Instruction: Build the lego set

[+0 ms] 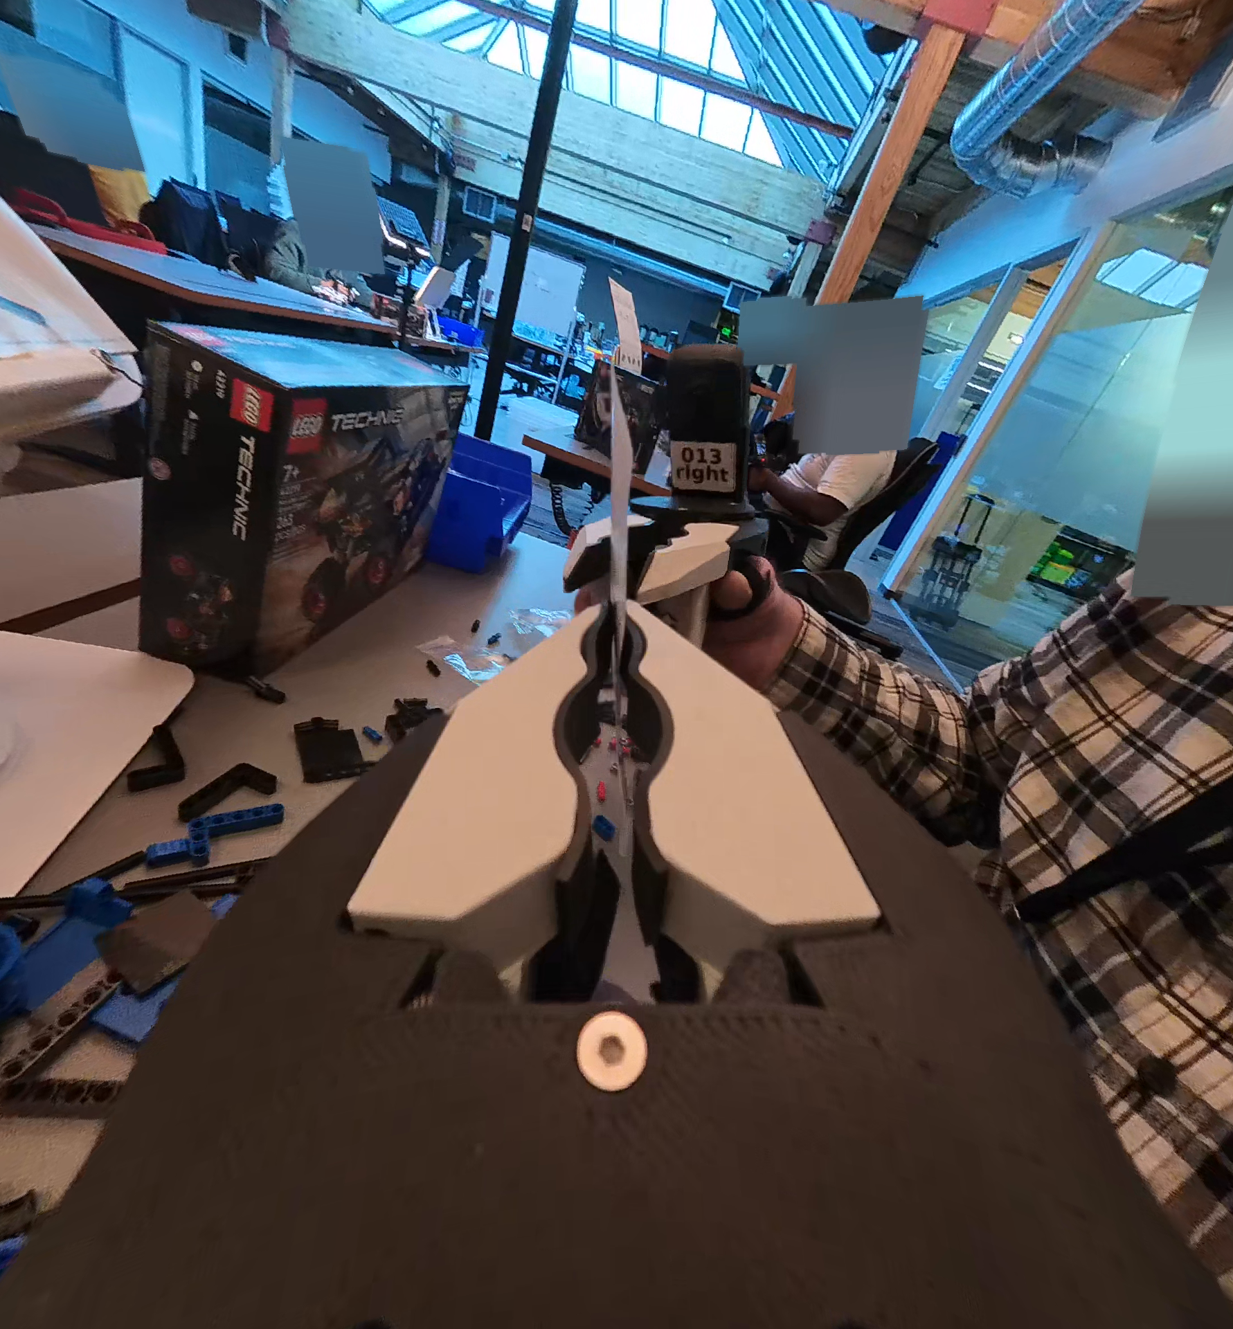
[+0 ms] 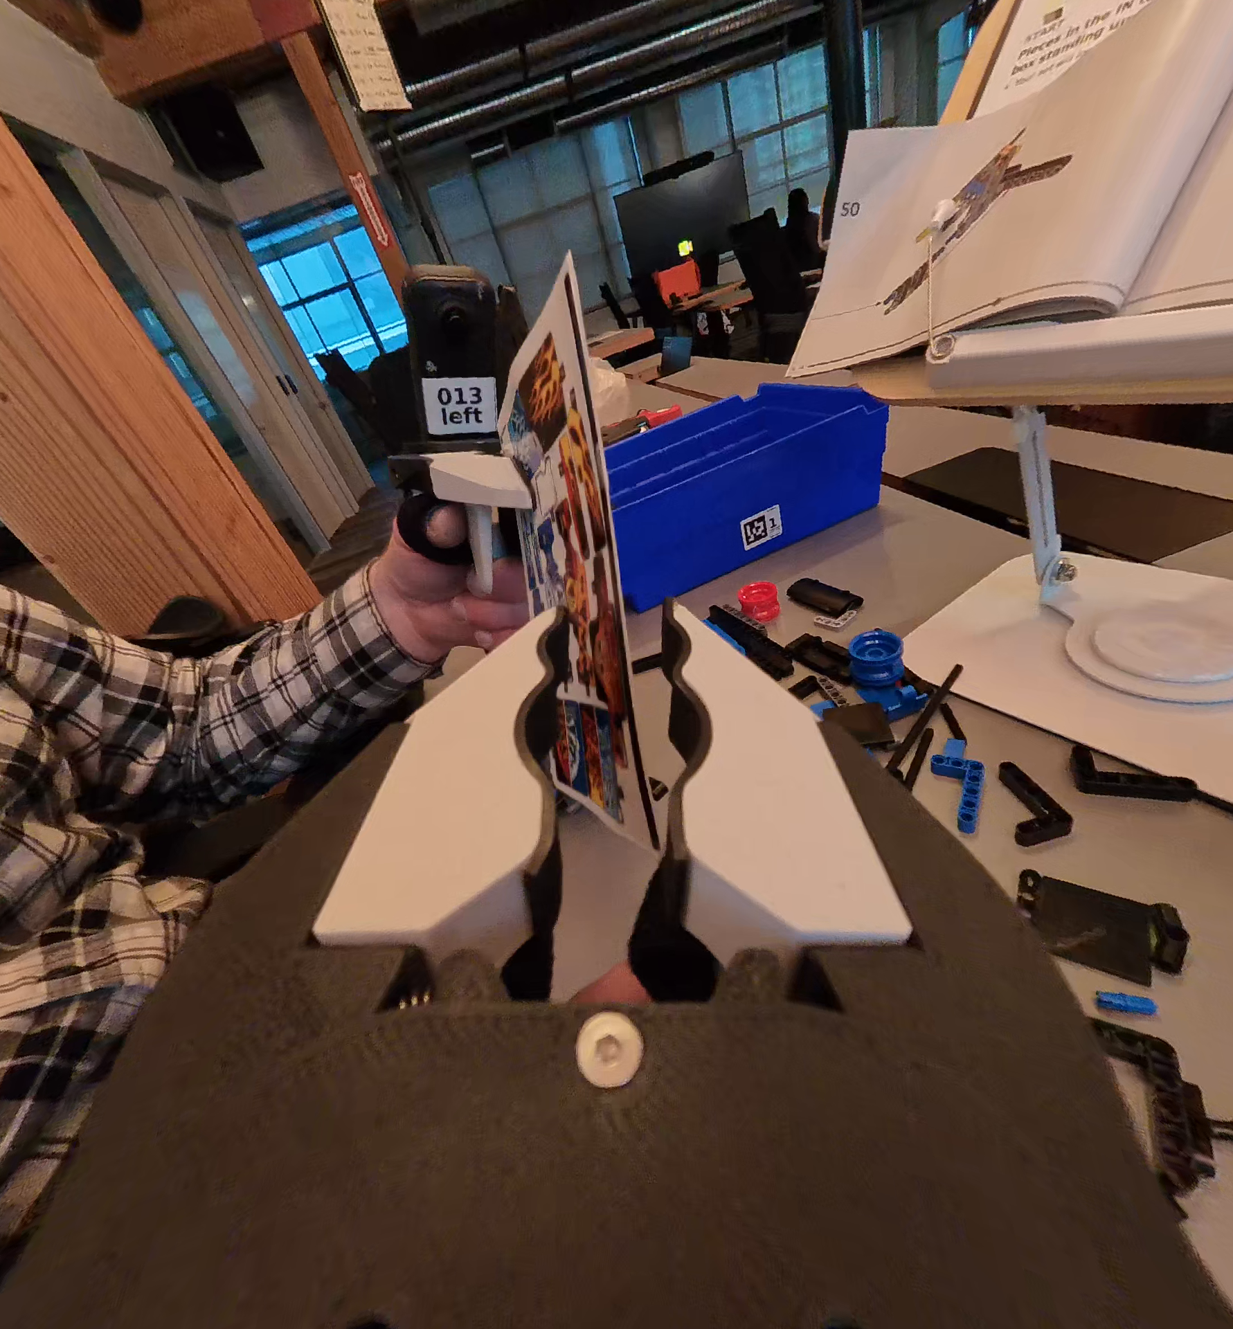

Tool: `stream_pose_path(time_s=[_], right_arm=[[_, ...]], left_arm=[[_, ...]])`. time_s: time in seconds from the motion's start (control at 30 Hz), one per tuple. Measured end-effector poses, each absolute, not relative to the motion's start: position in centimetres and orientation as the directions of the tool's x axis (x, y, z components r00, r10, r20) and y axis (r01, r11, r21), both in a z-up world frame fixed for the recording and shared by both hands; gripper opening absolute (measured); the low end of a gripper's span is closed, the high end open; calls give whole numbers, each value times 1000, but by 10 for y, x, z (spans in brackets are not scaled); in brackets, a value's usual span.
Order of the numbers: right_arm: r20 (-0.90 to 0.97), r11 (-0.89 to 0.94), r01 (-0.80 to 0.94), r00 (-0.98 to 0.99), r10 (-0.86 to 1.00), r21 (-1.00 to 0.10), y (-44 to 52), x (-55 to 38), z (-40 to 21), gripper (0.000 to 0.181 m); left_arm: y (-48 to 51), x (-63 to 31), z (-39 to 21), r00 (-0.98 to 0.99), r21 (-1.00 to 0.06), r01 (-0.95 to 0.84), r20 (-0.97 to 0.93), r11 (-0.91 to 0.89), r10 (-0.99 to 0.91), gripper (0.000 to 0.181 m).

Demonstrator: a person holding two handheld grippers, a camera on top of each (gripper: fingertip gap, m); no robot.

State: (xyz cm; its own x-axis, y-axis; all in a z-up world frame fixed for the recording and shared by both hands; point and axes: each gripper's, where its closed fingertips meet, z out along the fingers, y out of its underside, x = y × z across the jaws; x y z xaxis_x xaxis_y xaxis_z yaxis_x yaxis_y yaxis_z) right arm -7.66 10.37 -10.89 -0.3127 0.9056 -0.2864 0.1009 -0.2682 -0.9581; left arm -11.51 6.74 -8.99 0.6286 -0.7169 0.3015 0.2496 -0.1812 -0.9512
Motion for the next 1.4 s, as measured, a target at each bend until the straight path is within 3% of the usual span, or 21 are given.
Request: stream_pose_path(time_s=[0.33,0.53,0.67,0.8,1.0,1.13,1.17,1.23,1.33,1.4], right_arm=[[-251,-242,67,-328,911,-968,98,-76,-103,0],[-316,-313,66,-344,884,-948,99,-77,-102,0],[-293,-301,33,-355,888,-953,97,-77,-95,14],[-284,-298,23,-376,882,-954,92,-77,-93,0],[-340,-332,91,-401,851,-939,87,-77,-99,0],[-388,-381,100,-409,826,-919,87,-78,-98,0],[-373,-368,84,-360,855,-926,94,-81,-98,8],[-264,-266,20,-209,942,-964,114,-80,-92,38],[146,148,-23,63,987,-989,132,-67,-74,28],[322,325,-15,77,943,-946,115,-64,-66,22]], left_arm=[[69,-102,-105,603,-947,220,321,-234,-730,0],[72,-105,-105,604,-939,251,343,-236,-719,0],[71,-98,-111,572,-925,252,379,-284,-728,0],[72,-90,-119,558,-920,224,392,-323,-731,0],[70,-85,-107,530,-931,253,359,-261,-768,6],[68,-77,-105,529,-943,227,330,-244,-782,0],[71,-78,-106,545,-942,229,333,-245,-769,0],[74,-79,-107,548,-931,258,361,-259,-755,0],[80,-86,-106,571,-917,307,391,-254,-722,0],[82,-89,-102,583,-913,334,397,-236,-709,0]])
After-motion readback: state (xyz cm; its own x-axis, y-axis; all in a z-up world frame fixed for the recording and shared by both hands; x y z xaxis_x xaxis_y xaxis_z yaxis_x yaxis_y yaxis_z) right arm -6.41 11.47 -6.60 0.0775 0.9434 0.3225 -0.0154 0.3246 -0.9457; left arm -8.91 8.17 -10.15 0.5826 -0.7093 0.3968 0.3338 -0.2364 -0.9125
